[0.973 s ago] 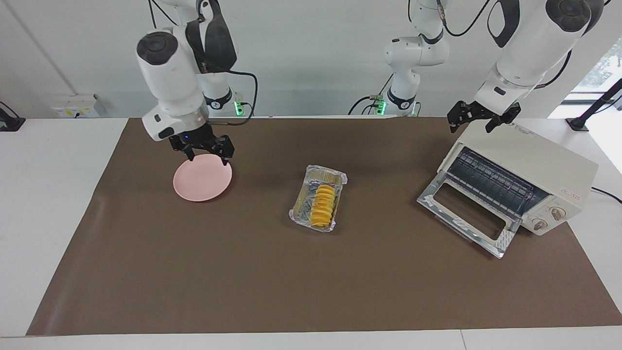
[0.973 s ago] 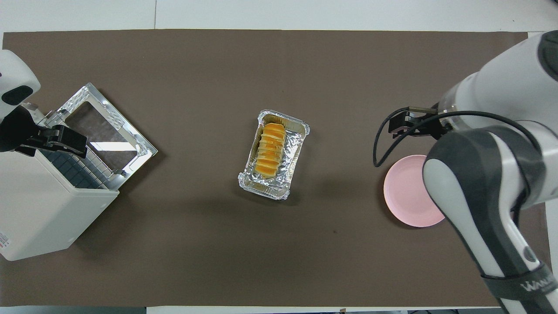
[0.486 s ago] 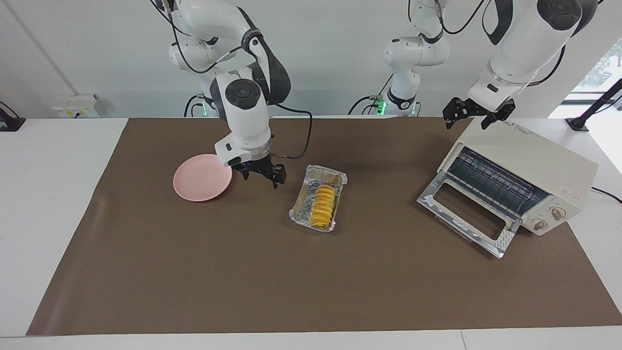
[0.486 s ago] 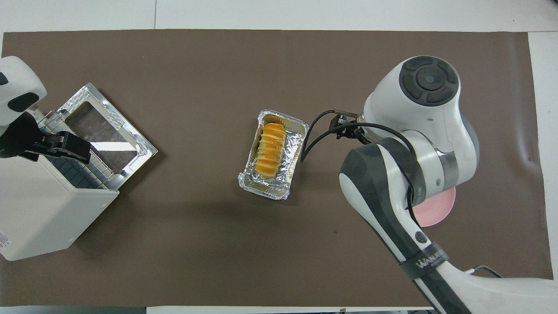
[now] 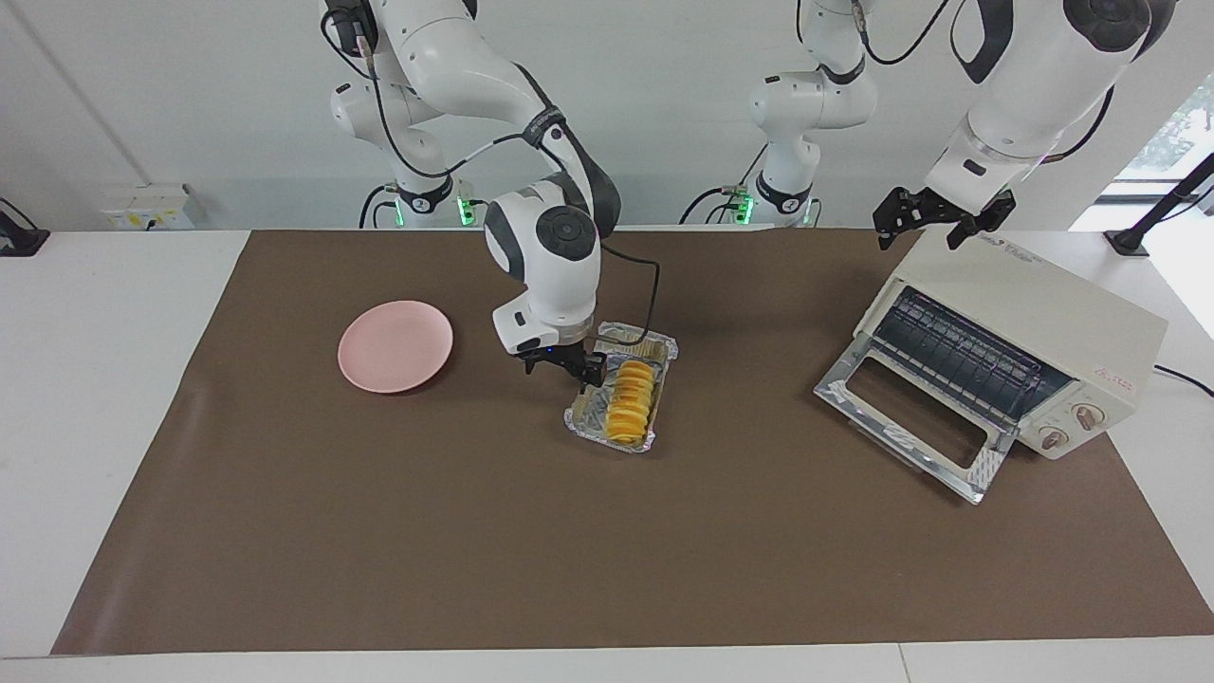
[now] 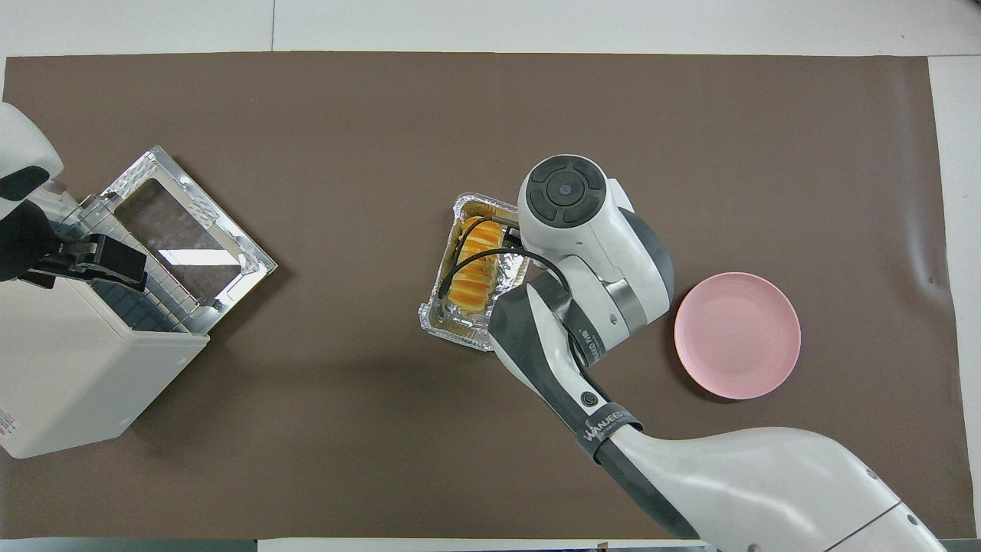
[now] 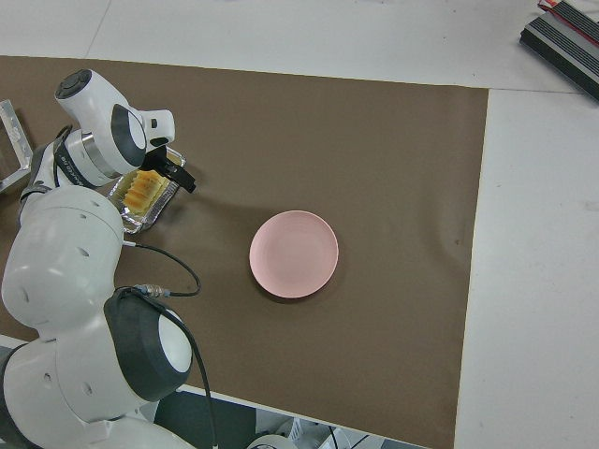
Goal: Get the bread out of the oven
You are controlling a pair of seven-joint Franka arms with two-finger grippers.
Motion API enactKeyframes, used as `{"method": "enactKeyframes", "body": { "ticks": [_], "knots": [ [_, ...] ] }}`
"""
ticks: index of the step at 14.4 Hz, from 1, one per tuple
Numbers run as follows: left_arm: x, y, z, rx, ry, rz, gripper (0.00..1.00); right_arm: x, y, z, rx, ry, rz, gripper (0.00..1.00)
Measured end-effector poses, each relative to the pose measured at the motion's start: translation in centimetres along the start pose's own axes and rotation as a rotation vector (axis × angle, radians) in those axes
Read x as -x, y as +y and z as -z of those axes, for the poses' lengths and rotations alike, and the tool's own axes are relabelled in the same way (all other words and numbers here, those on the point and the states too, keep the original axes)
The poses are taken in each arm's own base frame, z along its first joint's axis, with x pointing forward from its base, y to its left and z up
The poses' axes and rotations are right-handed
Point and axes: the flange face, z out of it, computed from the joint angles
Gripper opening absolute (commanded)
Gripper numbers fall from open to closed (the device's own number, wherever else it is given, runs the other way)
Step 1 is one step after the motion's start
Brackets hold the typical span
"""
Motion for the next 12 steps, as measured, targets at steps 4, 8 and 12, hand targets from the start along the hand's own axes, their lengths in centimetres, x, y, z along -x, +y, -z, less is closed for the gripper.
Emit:
{"method": "enactKeyframes", "body": {
  "ticks": [4,8,12],
  "knots": [
    [0.0,0.0,0.0,0.0,0.0,0.0,1.0,-0.1,-1.7,0.4,-0.021,0.017,0.014,1.0],
    [0.0,0.0,0.0,0.0,0.0,0.0,1.0,0.3,-1.9,-1.0,-0.018,0.015,0.049,1.0],
    [0.0,0.0,0.0,0.0,0.0,0.0,1.0,0.5,-1.9,-2.4,-0.016,0.013,0.087,0.91]
  ]
}}
